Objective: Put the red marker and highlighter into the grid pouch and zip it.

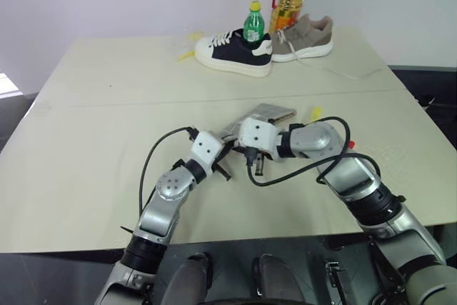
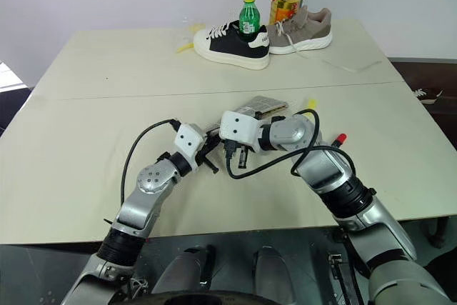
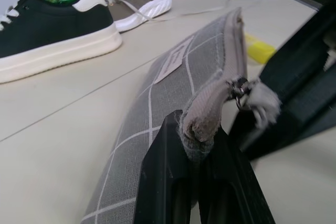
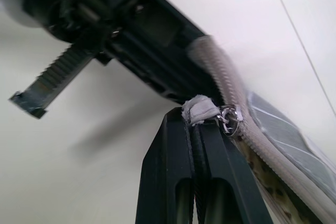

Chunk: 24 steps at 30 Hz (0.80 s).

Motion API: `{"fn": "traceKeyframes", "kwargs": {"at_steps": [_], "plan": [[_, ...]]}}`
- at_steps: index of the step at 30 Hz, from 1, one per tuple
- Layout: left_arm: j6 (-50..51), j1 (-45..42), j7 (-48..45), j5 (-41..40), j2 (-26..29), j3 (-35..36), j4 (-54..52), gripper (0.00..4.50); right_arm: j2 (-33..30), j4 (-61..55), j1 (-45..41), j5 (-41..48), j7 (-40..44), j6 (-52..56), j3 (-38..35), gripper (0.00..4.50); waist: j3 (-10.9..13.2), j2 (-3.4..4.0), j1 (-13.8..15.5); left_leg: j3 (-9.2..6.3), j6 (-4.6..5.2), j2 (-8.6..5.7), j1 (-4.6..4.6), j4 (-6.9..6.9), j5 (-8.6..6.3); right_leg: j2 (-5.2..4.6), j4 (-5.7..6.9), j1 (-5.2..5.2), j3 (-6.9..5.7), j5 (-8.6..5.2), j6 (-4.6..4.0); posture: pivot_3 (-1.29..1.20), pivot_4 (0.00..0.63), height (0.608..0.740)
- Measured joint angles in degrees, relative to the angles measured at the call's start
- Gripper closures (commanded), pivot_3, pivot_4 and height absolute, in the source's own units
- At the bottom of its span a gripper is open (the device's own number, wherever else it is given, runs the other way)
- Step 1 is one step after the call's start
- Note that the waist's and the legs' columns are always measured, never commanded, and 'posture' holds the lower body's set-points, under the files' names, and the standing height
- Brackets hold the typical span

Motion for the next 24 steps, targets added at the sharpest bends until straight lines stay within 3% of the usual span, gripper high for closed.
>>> {"fn": "traceKeyframes", "kwargs": {"at_steps": [3,4,6,10,15,18,19,24], "plan": [[-0.3,0.1,0.4,0.1,-0.3,0.1,0.3,4.50,-0.6,-1.0,0.4,0.2,0.8,-0.6,-0.1,4.43,0.0,0.00,-0.1,-0.01,0.00,0.01,0.00,0.00,0.00,0.00,0.01,-0.01,0.00,0.00,0.01,0.00,0.150,0.734],[-0.4,0.1,0.8,0.1,-0.5,0.1,0.3,4.50,-0.6,-1.1,0.5,0.4,1.1,-0.7,-0.4,4.19,0.0,0.00,-0.1,0.00,0.00,0.01,0.00,0.00,0.00,0.00,0.01,-0.01,0.00,0.00,0.01,0.00,0.150,0.734],[-0.4,0.2,2.0,0.2,-0.8,0.5,0.3,4.50,-0.6,-1.8,0.7,2.2,2.2,-0.4,-1.3,3.51,0.0,0.00,-0.1,-0.01,0.00,0.01,0.00,0.00,0.00,0.00,0.01,0.00,0.00,0.01,0.02,0.00,0.150,0.734],[-0.5,1.1,3.9,0.2,-0.4,1.6,-0.7,4.50,-0.6,-2.8,0.9,7.3,3.1,1.5,-6.4,1.54,0.0,-0.01,0.0,-0.01,0.00,0.01,0.00,0.01,0.00,0.00,0.01,0.01,0.00,0.02,0.03,0.00,0.150,0.734],[-0.6,3.2,5.3,0.3,2.6,4.2,-3.5,4.50,-5.5,-0.7,1.8,11.2,1.3,6.4,-16.2,1.54,0.0,-0.04,0.4,0.01,0.00,0.00,0.01,0.02,0.00,-0.01,-0.01,0.03,0.00,0.02,0.02,0.00,0.150,0.734],[-0.8,4.3,5.1,1.0,5.1,5.0,-5.0,4.50,-4.1,9.2,0.3,10.9,-6.1,11.0,-21.0,0.65,0.0,-0.04,0.4,0.06,0.00,0.01,0.02,0.04,0.00,-0.02,0.01,0.02,0.02,0.04,-0.03,0.00,0.150,0.734],[-0.9,5.0,4.9,1.0,5.8,5.0,-5.5,4.50,-3.5,13.1,-0.4,10.8,-9.0,12.7,-22.9,0.15,0.0,-0.03,0.6,0.07,0.00,0.01,0.02,0.04,0.00,-0.03,0.00,0.01,0.03,0.04,-0.04,0.00,0.150,0.734],[-1.0,5.6,4.0,0.8,6.8,5.5,-5.7,4.50,1.7,24.6,-3.0,8.2,-23.7,15.4,-28.0,0.06,0.0,-0.03,0.9,0.12,0.00,0.02,-0.02,-0.01,0.00,-0.04,0.01,-0.08,0.10,0.04,-0.04,0.00,0.150,0.734]]}}
